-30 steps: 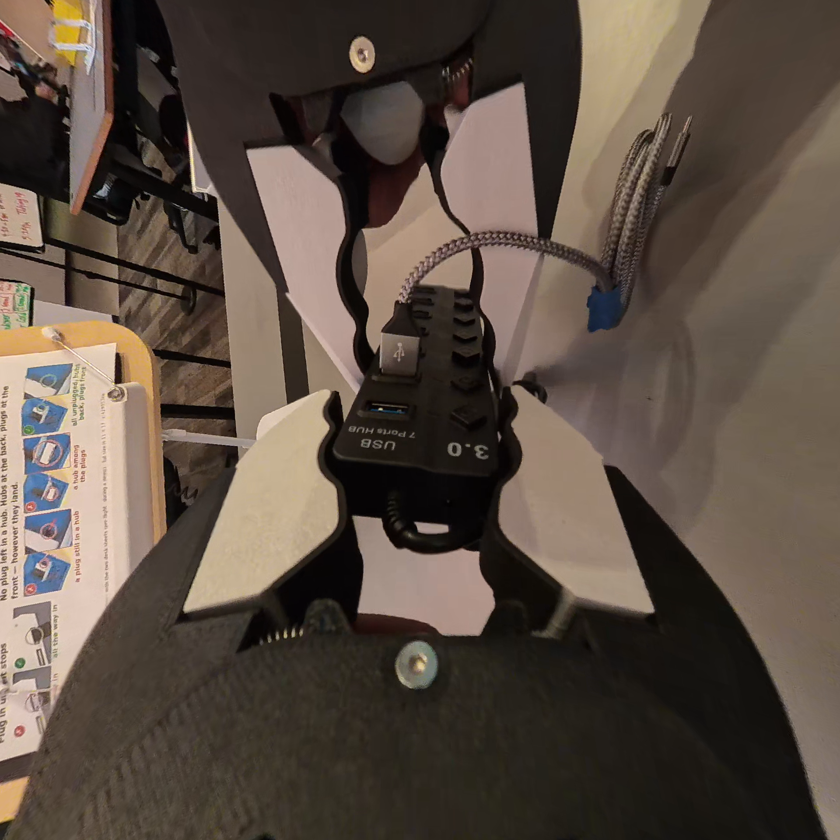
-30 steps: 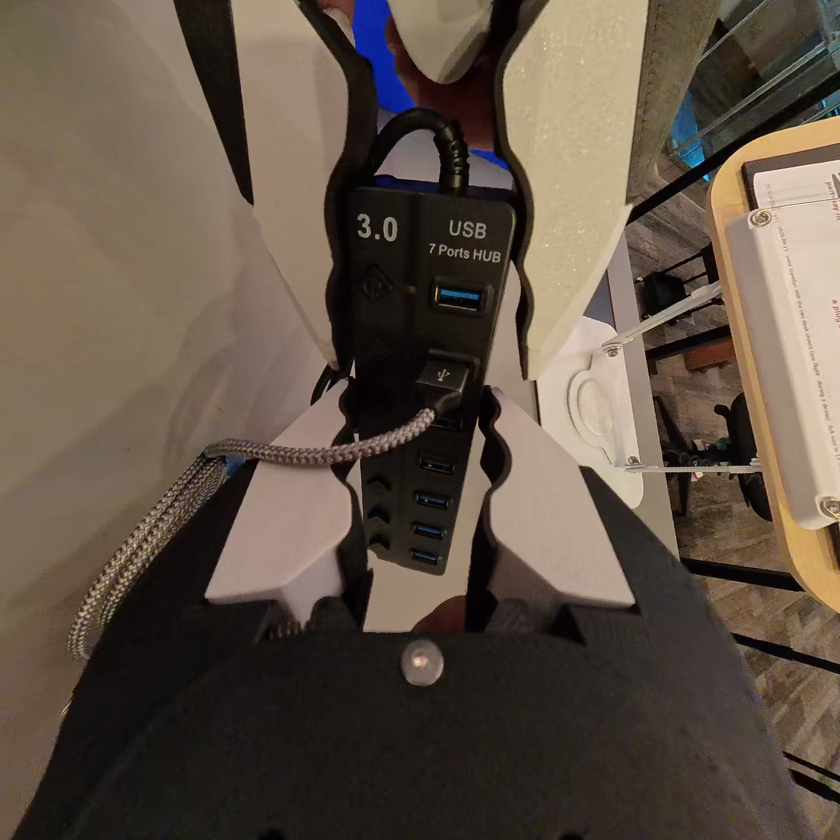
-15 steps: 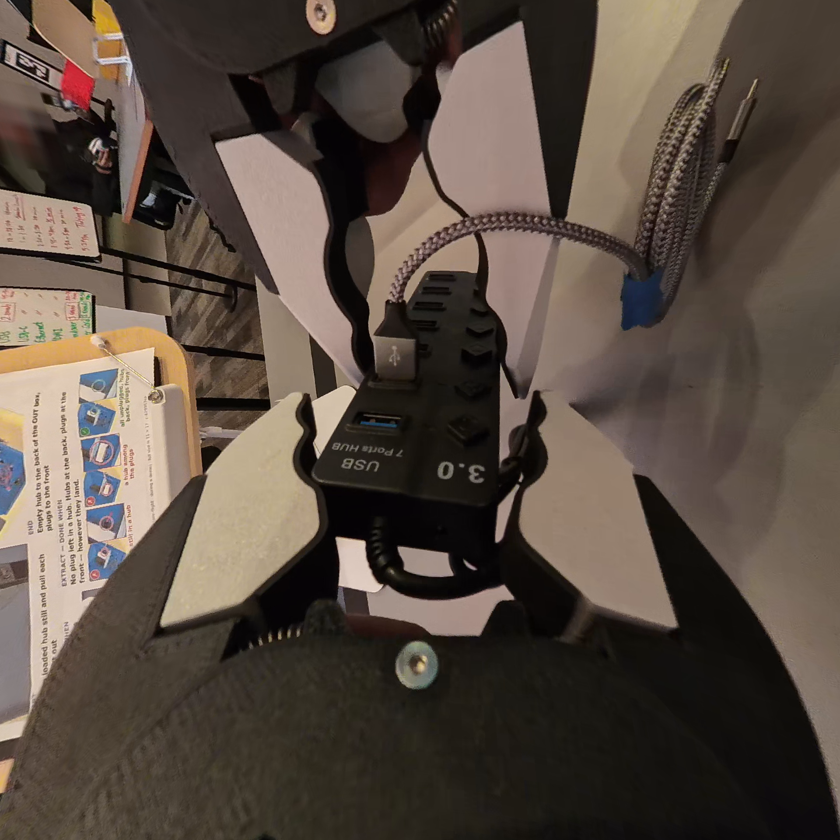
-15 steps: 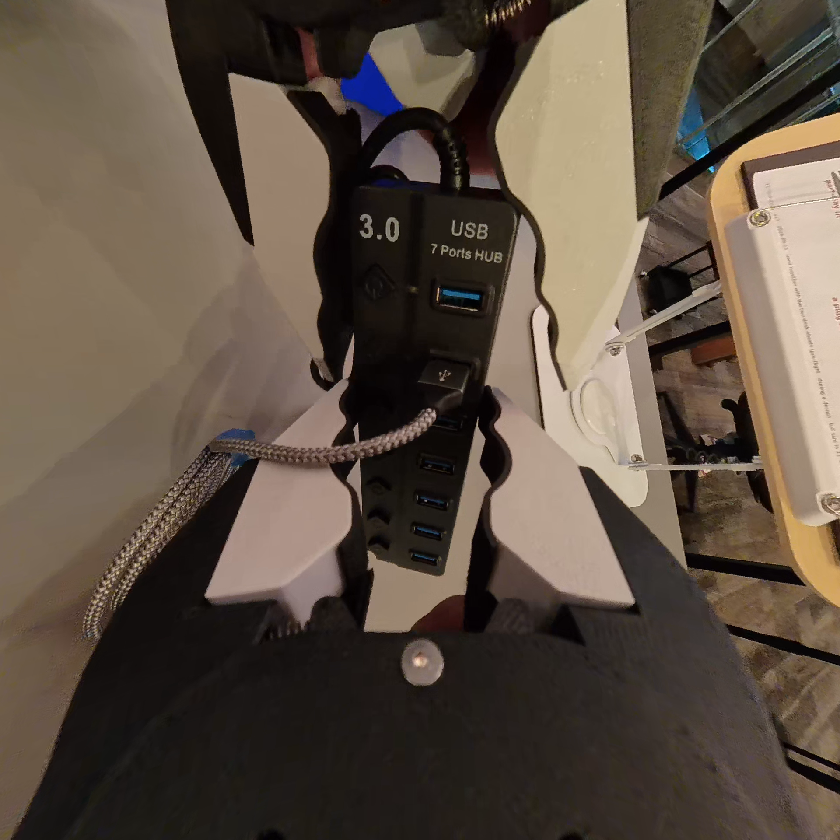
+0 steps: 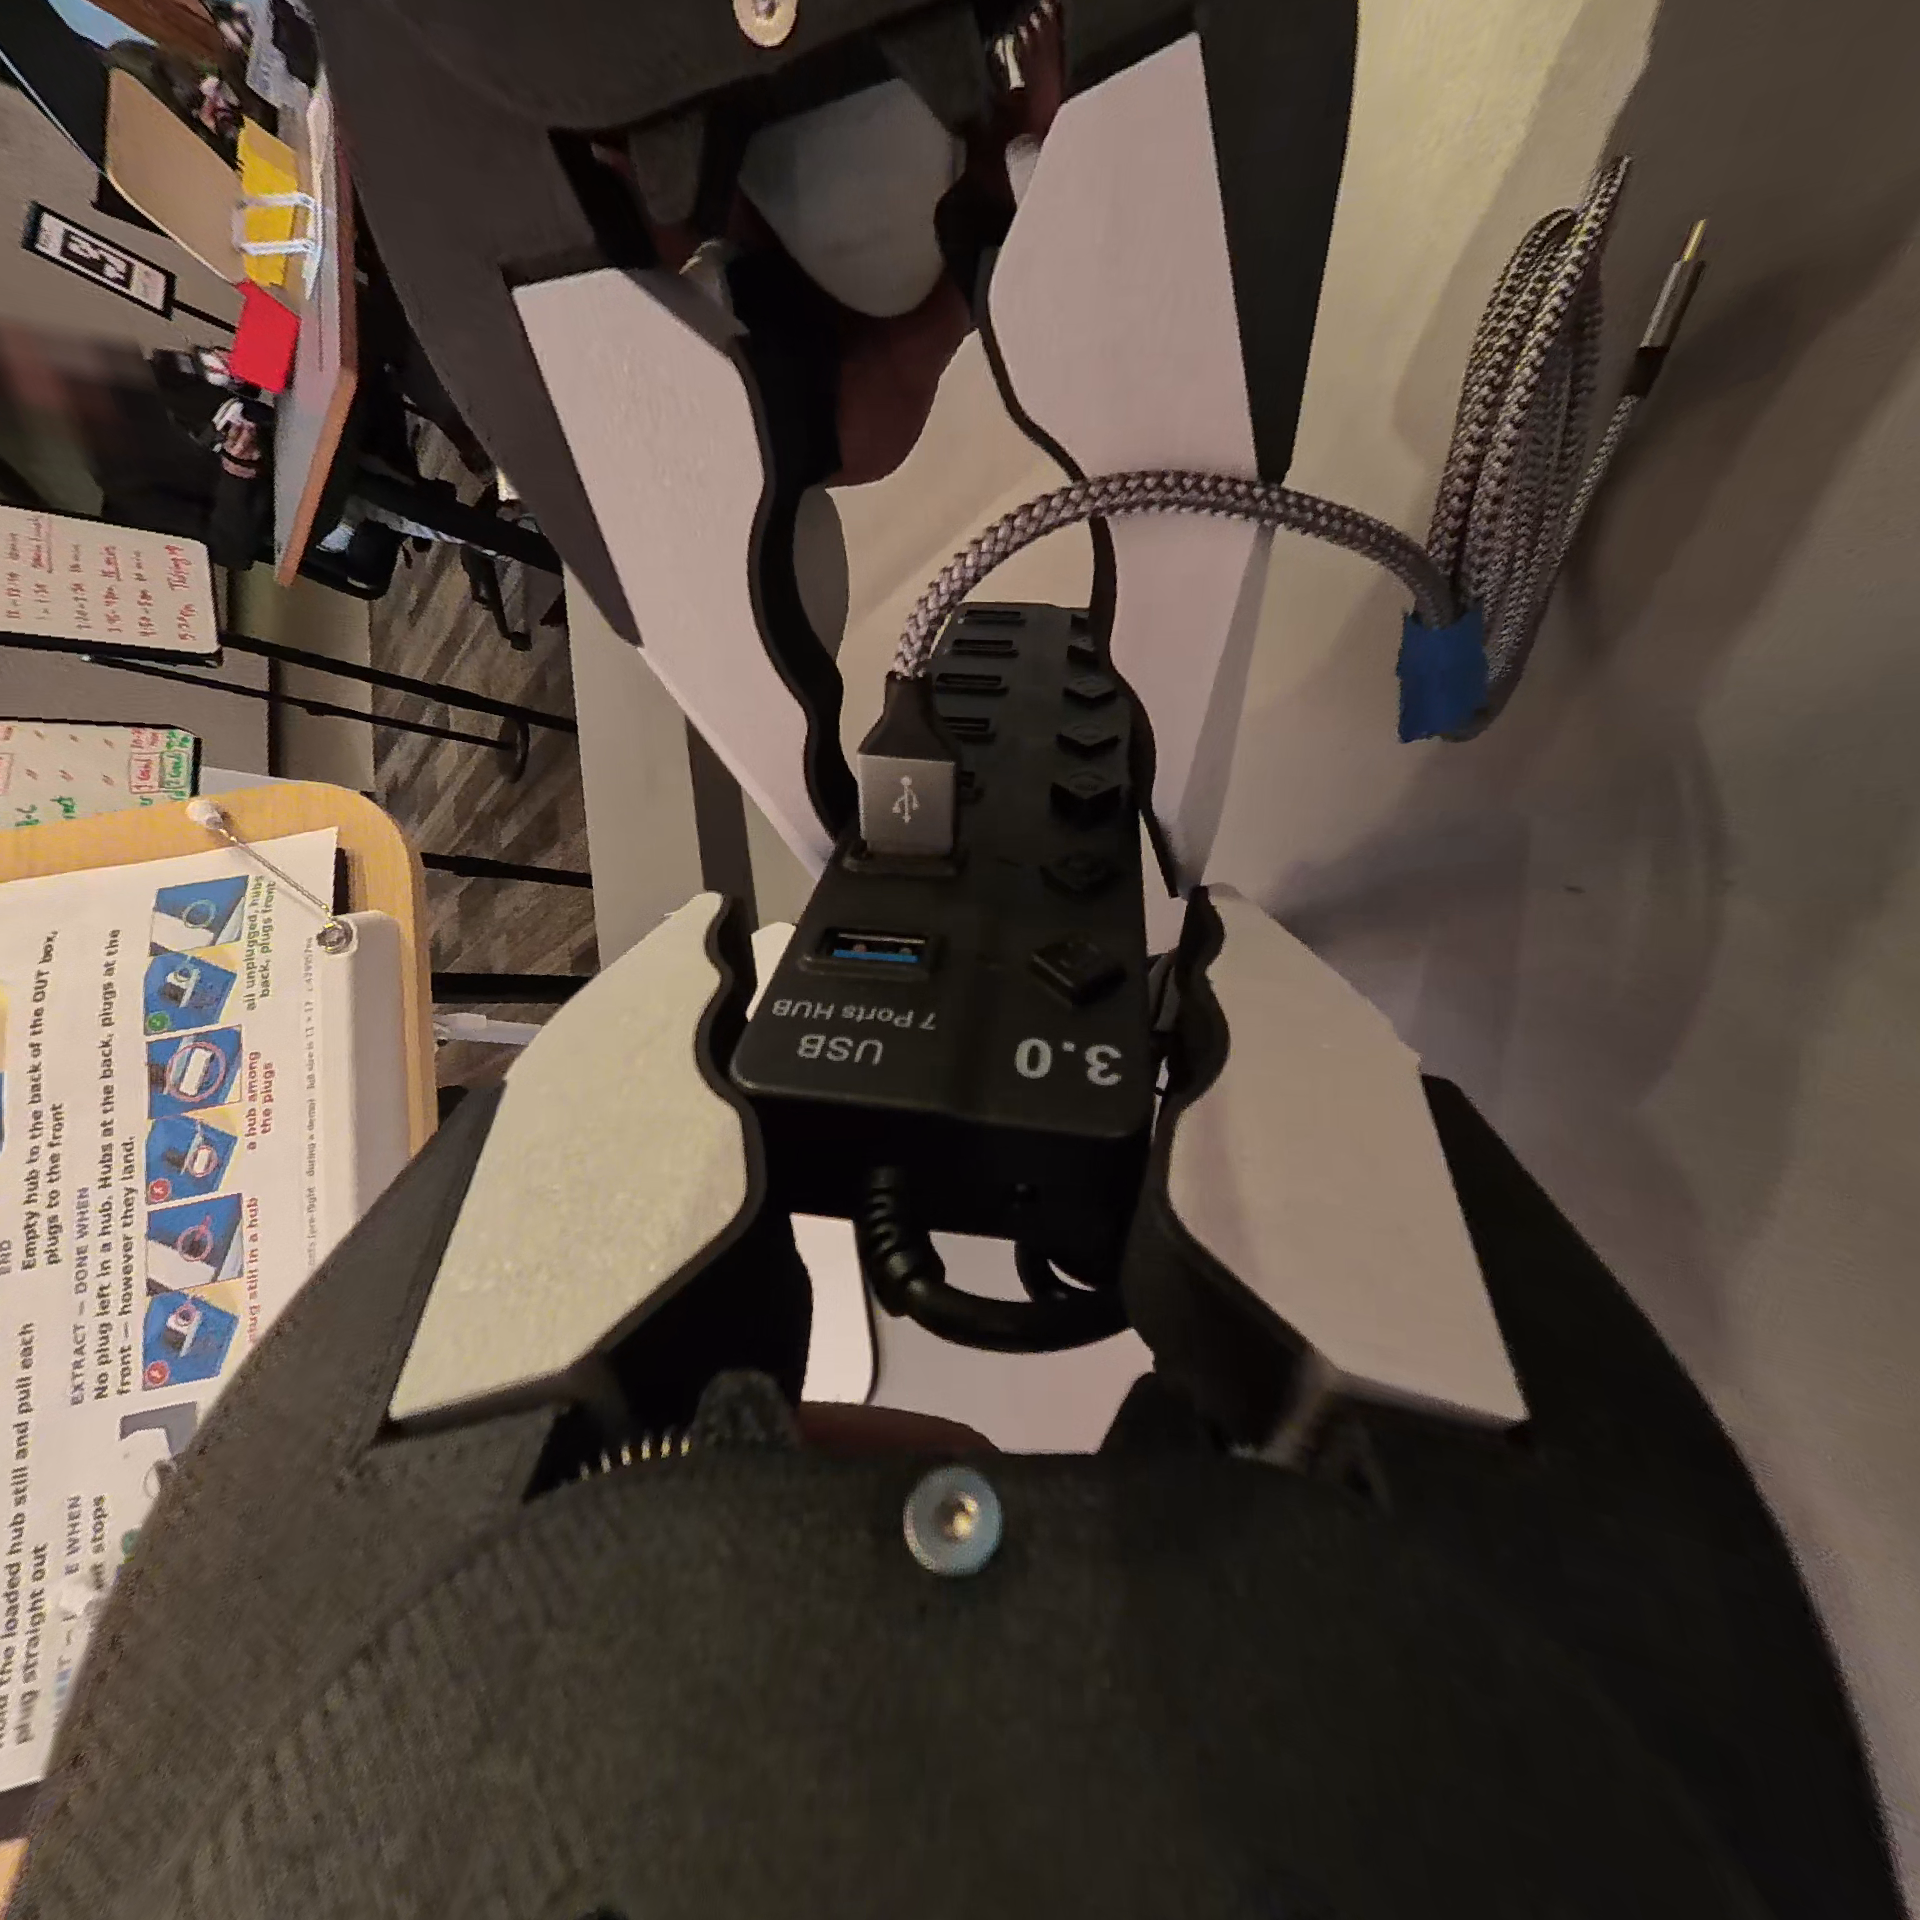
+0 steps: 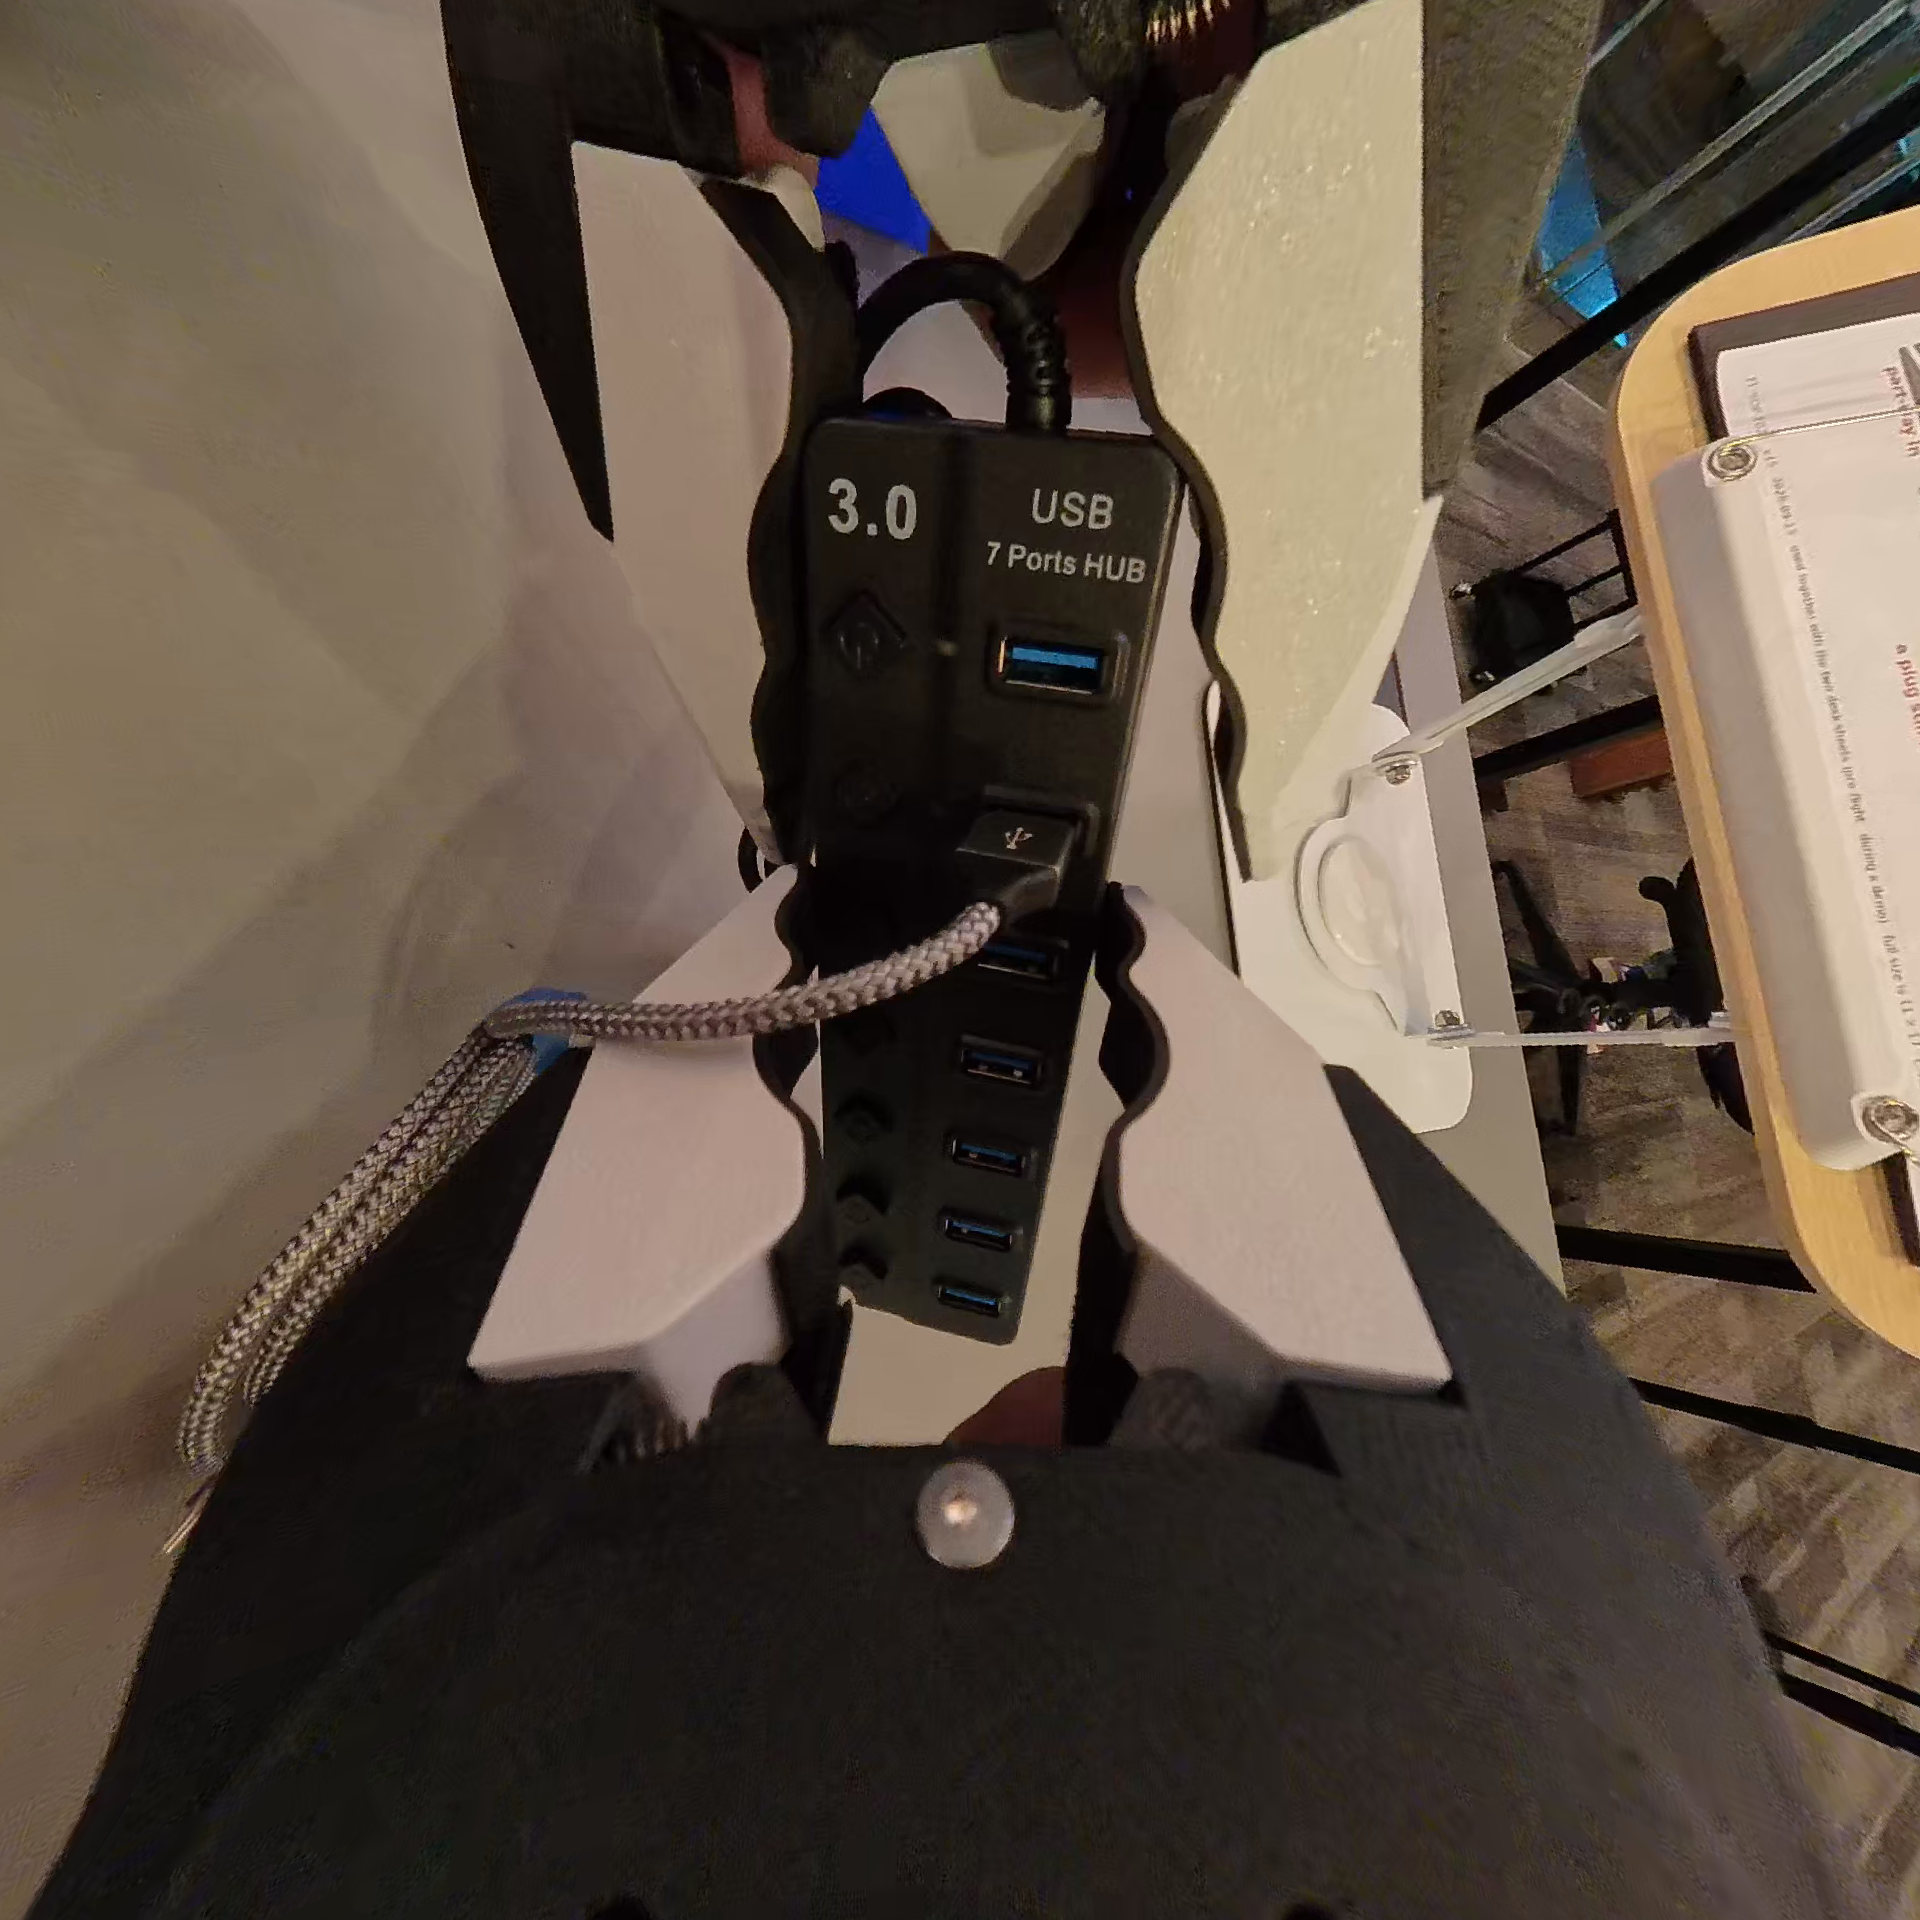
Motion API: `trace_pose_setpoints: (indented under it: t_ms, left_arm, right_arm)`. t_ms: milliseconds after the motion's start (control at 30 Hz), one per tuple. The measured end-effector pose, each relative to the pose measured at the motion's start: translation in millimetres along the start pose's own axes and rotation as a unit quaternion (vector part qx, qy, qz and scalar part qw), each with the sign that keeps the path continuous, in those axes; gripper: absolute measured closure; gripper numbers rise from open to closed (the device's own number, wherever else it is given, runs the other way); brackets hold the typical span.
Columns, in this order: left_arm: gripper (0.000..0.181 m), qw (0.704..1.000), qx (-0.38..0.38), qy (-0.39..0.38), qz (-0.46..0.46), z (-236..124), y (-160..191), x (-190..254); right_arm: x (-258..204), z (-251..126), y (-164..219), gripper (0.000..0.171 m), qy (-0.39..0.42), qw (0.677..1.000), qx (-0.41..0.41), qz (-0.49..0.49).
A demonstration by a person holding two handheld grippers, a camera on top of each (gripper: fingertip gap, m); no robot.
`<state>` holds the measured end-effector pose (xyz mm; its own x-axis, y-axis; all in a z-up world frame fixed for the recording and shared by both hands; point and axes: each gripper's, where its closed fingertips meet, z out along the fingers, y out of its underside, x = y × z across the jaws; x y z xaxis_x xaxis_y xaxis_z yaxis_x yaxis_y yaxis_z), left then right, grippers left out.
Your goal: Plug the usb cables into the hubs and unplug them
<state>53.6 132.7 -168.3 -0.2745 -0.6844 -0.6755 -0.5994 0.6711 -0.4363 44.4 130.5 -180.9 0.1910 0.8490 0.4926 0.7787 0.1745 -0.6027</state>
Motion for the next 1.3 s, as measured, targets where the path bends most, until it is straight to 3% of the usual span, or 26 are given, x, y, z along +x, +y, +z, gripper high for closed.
trace_pose_setpoints:
  t_ms: [1300]
  left_arm:
    - [0.113, 0.999, 0.039, -0.029, 0.0, -6.8, -8.8, -9.9]
  right_arm:
    - [12.9, -13.7, 1.2, 0.116, 0.015, 1.0, 0.011, 0.0]
